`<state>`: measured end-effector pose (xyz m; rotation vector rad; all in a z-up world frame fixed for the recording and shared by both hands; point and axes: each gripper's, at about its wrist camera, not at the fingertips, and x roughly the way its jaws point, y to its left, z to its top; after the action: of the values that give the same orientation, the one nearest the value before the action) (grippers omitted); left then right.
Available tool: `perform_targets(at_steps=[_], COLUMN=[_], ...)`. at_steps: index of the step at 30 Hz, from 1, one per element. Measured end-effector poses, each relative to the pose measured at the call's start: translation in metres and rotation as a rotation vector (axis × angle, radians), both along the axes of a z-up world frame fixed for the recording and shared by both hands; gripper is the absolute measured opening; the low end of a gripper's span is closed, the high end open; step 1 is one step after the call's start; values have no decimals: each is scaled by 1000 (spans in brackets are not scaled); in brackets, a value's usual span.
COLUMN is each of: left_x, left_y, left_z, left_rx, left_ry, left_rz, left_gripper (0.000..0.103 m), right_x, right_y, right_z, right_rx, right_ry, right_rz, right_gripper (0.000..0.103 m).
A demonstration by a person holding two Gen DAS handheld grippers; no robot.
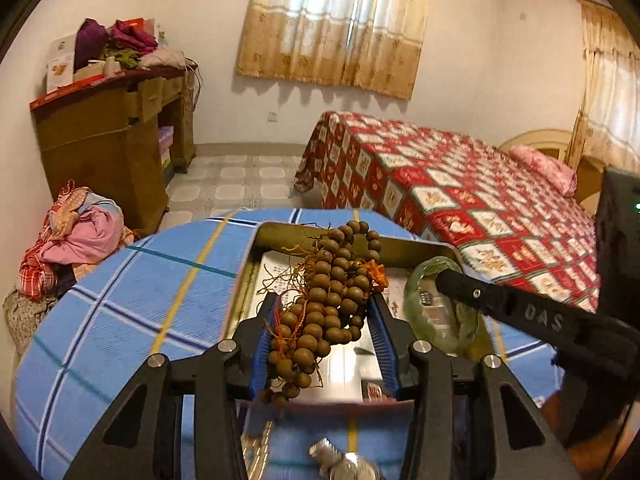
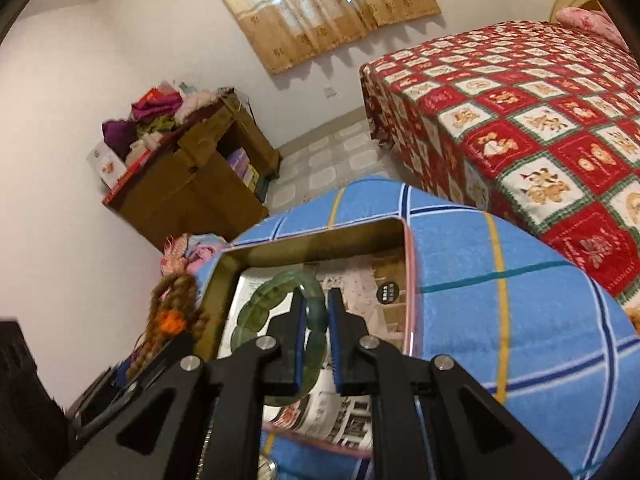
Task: Organize jewelry
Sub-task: 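Carry the bead strand and jade bangle into the pink tin and open both tools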
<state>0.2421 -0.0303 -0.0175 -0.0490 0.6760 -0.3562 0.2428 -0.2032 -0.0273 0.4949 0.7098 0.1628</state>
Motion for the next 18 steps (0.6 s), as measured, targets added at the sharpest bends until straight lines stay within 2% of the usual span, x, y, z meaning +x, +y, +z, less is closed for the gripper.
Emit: perform_targets(at_steps=[4, 7, 9, 11, 13, 14, 16, 17, 18], left_x=[11, 15, 17, 19, 22, 23, 21, 19, 15], left_y=[-10, -12, -14, -17, -17, -17, -13, -11, -7], left_z=[-11, -18, -22, -25, -26, -24, -15, -10, -1], left_rx=[66, 87, 94, 110, 110, 100, 68, 58, 46], left_ry=[4, 9, 18, 19, 31, 41, 42, 34, 13], left_rz=[-5, -5, -6, -1, -5, -14, -17, -8, 12], left_gripper=[45, 45, 45, 46, 48, 50, 62, 72, 75], right_x=[6, 6, 5, 1, -8, -12, -19, -24, -27], right_y=[1, -2, -2, -2, -4, -7, -13, -16, -17], right_z=[-10, -15, -14, -10, -2, 1, 9, 13, 16], right_rx=[-27, -21, -8, 10, -6, -12, 3, 16, 21], right_ry=[2, -8, -25, -51, -105, -122, -134, -140, -144], right_rz=[4, 5, 18, 25, -16, -34, -53, -58, -61], right_gripper=[15, 20, 27, 52, 62, 62, 62, 62, 62])
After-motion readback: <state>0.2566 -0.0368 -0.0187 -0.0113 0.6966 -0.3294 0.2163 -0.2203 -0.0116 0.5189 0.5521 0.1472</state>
